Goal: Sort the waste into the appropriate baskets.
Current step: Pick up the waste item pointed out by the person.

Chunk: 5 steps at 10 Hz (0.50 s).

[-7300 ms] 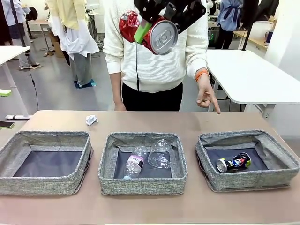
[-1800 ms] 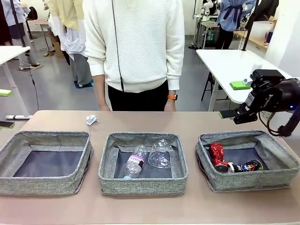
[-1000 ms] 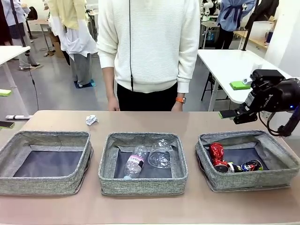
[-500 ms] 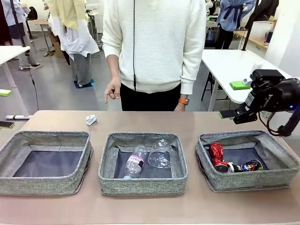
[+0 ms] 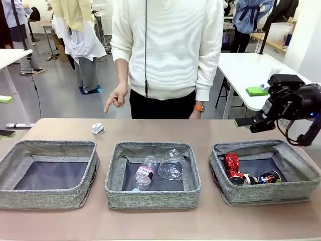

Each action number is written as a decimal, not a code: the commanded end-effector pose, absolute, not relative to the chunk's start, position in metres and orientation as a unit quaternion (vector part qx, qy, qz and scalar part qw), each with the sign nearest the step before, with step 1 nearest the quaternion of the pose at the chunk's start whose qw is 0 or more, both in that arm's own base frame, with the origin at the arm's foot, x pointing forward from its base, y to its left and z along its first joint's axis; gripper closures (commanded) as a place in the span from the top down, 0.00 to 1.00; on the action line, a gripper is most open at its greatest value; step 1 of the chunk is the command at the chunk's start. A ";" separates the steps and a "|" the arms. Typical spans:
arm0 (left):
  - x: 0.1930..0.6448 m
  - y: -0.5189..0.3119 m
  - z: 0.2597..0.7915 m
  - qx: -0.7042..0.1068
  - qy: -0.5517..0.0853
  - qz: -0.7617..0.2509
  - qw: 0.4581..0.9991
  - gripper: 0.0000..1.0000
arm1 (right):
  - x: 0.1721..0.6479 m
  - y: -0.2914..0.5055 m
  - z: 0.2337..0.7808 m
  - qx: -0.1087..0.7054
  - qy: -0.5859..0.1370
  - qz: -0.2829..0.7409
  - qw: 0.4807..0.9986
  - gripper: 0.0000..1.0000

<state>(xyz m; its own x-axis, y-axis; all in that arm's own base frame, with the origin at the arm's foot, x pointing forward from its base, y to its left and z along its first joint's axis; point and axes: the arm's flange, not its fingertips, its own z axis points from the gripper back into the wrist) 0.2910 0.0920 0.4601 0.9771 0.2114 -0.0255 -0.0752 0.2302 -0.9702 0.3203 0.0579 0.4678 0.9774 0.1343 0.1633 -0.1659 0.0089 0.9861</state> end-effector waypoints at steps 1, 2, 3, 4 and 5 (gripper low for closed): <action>0.291 0.092 0.461 -0.618 -0.064 0.086 0.779 1.00 | 0.321 0.063 0.471 0.703 -0.014 0.091 0.705 1.00; 0.291 0.092 0.461 -0.618 -0.064 0.086 0.779 1.00 | 0.321 0.063 0.471 0.703 -0.014 0.091 0.705 1.00; 0.291 0.092 0.460 -0.614 -0.055 0.092 0.782 1.00 | 0.321 0.063 0.471 0.703 -0.014 0.091 0.705 1.00; 0.326 0.088 0.466 -0.553 -0.088 0.086 0.824 1.00 | 0.321 0.063 0.471 0.703 -0.014 0.091 0.705 1.00; 0.359 0.081 0.471 -0.511 -0.116 0.085 0.848 1.00 | 0.321 0.063 0.471 0.703 -0.014 0.091 0.705 1.00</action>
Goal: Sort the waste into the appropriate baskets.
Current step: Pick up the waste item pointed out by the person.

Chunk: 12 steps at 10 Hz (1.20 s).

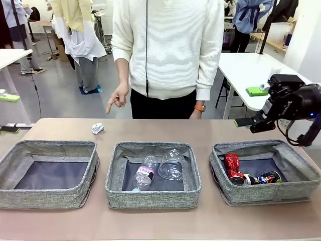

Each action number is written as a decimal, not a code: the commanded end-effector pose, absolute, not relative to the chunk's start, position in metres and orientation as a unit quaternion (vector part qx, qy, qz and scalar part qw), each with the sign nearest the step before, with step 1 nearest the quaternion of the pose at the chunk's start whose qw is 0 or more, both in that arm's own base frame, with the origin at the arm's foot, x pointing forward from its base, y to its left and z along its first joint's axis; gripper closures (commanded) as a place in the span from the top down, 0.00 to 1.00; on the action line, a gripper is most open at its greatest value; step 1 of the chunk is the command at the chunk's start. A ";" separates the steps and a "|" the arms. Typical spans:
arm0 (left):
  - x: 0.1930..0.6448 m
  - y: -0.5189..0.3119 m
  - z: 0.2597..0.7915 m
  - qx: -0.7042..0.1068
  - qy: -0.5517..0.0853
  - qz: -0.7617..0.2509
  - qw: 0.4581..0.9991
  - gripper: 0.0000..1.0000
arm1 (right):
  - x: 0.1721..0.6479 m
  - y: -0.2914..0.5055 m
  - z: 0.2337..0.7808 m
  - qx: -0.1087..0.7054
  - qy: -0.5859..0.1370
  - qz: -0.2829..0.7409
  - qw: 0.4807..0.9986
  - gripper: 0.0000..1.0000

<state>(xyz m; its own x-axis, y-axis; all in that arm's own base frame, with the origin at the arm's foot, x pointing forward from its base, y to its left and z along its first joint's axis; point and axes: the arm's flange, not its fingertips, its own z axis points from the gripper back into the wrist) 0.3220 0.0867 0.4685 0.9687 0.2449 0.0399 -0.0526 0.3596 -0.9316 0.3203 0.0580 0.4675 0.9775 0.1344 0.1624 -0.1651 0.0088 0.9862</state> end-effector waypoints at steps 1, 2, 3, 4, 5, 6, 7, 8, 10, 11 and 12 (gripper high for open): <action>0.389 0.067 0.473 -0.468 -0.099 0.055 0.877 1.00 | 0.321 0.063 0.471 0.703 -0.014 0.091 0.705 1.00; 0.414 0.048 0.473 -0.436 -0.114 0.037 0.892 1.00 | 0.321 0.063 0.471 0.703 -0.014 0.091 0.705 1.00; 0.436 0.025 0.466 -0.360 -0.147 0.040 0.920 1.00 | 0.321 0.063 0.471 0.703 -0.014 0.091 0.705 1.00; 0.450 0.006 0.454 -0.314 -0.155 0.045 0.936 1.00 | 0.321 0.063 0.471 0.703 -0.014 0.091 0.705 1.00; 0.461 -0.013 0.441 -0.281 -0.169 0.046 0.943 1.00 | 0.321 0.063 0.471 0.703 -0.014 0.091 0.705 1.00; 0.472 -0.033 0.427 -0.256 -0.182 0.034 0.949 1.00 | 0.321 0.063 0.471 0.703 -0.014 0.091 0.705 1.00; 0.482 -0.055 0.408 -0.227 -0.171 0.021 0.959 1.00 | 0.321 0.063 0.471 0.703 -0.014 0.091 0.705 1.00; 0.491 -0.073 0.389 -0.218 -0.196 0.010 0.956 1.00 | 0.321 0.063 0.471 0.703 -0.014 0.091 0.705 1.00; 0.476 -0.043 0.421 -0.255 -0.186 0.012 0.949 1.00 | 0.321 0.063 0.471 0.703 -0.014 0.091 0.705 1.00; 0.476 -0.043 0.421 -0.255 -0.186 0.012 0.949 1.00 | 0.321 0.063 0.471 0.703 -0.014 0.091 0.705 1.00; 0.484 -0.060 0.400 -0.238 -0.189 0.009 0.953 1.00 | 0.321 0.063 0.471 0.703 -0.014 0.091 0.705 1.00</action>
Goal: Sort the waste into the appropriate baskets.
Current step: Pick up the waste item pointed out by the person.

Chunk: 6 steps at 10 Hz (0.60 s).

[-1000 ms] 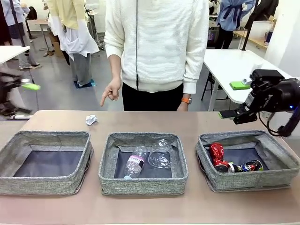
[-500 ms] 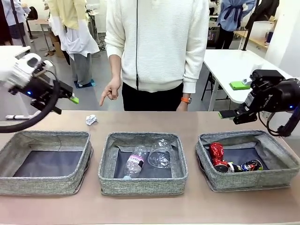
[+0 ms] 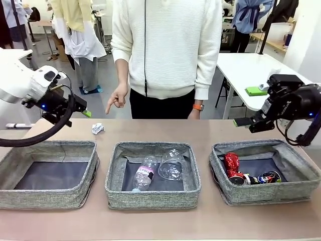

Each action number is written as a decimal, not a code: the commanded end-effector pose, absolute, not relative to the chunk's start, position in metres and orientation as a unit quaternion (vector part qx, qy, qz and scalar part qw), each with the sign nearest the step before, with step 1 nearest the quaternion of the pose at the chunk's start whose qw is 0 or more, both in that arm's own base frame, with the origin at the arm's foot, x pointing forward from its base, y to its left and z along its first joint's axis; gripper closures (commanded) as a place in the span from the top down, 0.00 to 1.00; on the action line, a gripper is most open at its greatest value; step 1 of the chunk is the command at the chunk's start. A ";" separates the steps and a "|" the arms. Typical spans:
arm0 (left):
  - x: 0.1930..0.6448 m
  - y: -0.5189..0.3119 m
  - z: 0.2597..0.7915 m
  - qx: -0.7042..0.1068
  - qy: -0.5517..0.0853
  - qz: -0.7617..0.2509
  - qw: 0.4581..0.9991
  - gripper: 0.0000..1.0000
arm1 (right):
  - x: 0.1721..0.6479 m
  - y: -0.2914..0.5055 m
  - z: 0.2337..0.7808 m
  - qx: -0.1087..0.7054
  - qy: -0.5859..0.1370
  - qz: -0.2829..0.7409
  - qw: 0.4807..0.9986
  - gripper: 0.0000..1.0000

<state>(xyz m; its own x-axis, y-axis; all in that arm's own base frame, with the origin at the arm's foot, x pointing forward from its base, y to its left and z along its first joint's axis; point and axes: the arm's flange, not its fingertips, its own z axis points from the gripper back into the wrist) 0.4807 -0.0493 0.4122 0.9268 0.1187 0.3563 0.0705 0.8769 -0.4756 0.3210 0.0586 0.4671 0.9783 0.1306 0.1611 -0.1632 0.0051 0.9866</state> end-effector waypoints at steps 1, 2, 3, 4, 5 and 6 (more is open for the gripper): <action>0.483 -0.052 0.401 -0.199 -0.215 -0.010 0.956 1.00 | 0.321 0.063 0.471 0.703 -0.014 0.091 0.705 1.00; 0.500 -0.053 0.399 -0.165 -0.212 0.008 0.963 1.00 | 0.321 0.063 0.471 0.703 -0.014 0.091 0.705 1.00; 0.518 -0.059 0.397 -0.150 -0.205 0.011 0.967 1.00 | 0.321 0.063 0.471 0.703 -0.014 0.091 0.705 1.00; 0.532 -0.065 0.390 -0.138 -0.187 0.009 0.973 1.00 | 0.321 0.063 0.471 0.703 -0.014 0.091 0.705 1.00; 0.545 -0.071 0.383 -0.116 -0.173 0.007 0.978 1.00 | 0.321 0.063 0.471 0.703 -0.014 0.091 0.705 1.00; 0.557 -0.077 0.376 -0.107 -0.164 0.000 0.981 1.00 | 0.321 0.063 0.471 0.703 -0.014 0.091 0.705 1.00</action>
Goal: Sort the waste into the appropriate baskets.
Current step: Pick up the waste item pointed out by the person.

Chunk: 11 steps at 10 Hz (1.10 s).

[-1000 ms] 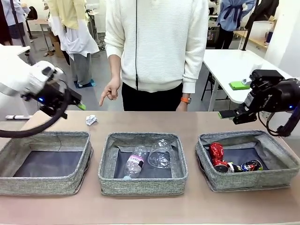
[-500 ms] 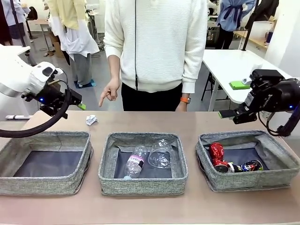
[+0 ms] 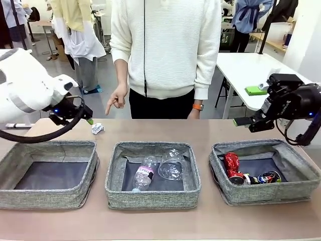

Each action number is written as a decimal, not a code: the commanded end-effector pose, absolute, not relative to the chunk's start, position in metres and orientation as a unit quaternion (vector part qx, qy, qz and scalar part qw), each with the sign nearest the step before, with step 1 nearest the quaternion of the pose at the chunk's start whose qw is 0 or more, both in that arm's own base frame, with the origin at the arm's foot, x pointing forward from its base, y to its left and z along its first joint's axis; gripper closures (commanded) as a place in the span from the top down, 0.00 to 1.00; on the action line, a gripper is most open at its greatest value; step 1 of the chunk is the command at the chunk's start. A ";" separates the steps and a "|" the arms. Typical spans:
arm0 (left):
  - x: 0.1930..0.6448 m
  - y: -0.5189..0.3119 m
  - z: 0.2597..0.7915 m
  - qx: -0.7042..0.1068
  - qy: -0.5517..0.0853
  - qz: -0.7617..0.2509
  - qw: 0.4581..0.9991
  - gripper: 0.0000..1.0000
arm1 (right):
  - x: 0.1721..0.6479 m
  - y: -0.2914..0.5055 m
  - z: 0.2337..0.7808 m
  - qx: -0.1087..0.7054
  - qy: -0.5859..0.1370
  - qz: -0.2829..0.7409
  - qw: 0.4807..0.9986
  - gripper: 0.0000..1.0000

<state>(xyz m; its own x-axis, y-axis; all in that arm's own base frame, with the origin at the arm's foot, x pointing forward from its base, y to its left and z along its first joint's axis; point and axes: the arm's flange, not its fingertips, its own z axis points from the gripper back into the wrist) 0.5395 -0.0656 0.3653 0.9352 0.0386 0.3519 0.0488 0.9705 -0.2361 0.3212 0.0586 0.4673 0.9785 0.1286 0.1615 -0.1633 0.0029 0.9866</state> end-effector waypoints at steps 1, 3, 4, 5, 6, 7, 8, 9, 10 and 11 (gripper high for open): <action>0.572 -0.082 0.370 -0.097 -0.153 0.007 0.983 1.00 | 0.321 0.063 0.471 0.703 -0.014 0.091 0.705 1.00; 0.602 -0.090 0.354 -0.092 -0.141 0.022 0.985 1.00 | 0.321 0.063 0.471 0.703 -0.014 0.091 0.705 1.00; 0.608 -0.094 0.347 -0.101 -0.146 0.024 0.984 1.00 | 0.321 0.063 0.471 0.703 -0.014 0.091 0.705 1.00; 0.613 -0.097 0.342 -0.103 -0.138 0.023 0.985 1.00 | 0.321 0.063 0.471 0.703 -0.014 0.091 0.705 1.00; 0.618 -0.097 0.335 -0.104 -0.128 0.025 0.986 1.00 | 0.321 0.063 0.471 0.703 -0.014 0.091 0.705 1.00; 0.620 -0.097 0.330 -0.102 -0.126 0.032 0.986 1.00 | 0.321 0.063 0.471 0.703 -0.014 0.091 0.705 1.00; 0.621 -0.097 0.328 -0.102 -0.126 0.034 0.986 1.00 | 0.321 0.063 0.471 0.703 -0.014 0.091 0.705 1.00; 0.621 -0.097 0.328 -0.100 -0.128 0.039 0.986 1.00 | 0.321 0.063 0.471 0.703 -0.014 0.091 0.705 1.00; 0.620 -0.098 0.327 -0.098 -0.134 0.042 0.985 1.00 | 0.321 0.063 0.471 0.703 -0.014 0.091 0.705 1.00; 0.620 -0.100 0.325 -0.091 -0.132 0.036 0.986 0.40 | 0.321 0.063 0.471 0.703 -0.014 0.091 0.705 1.00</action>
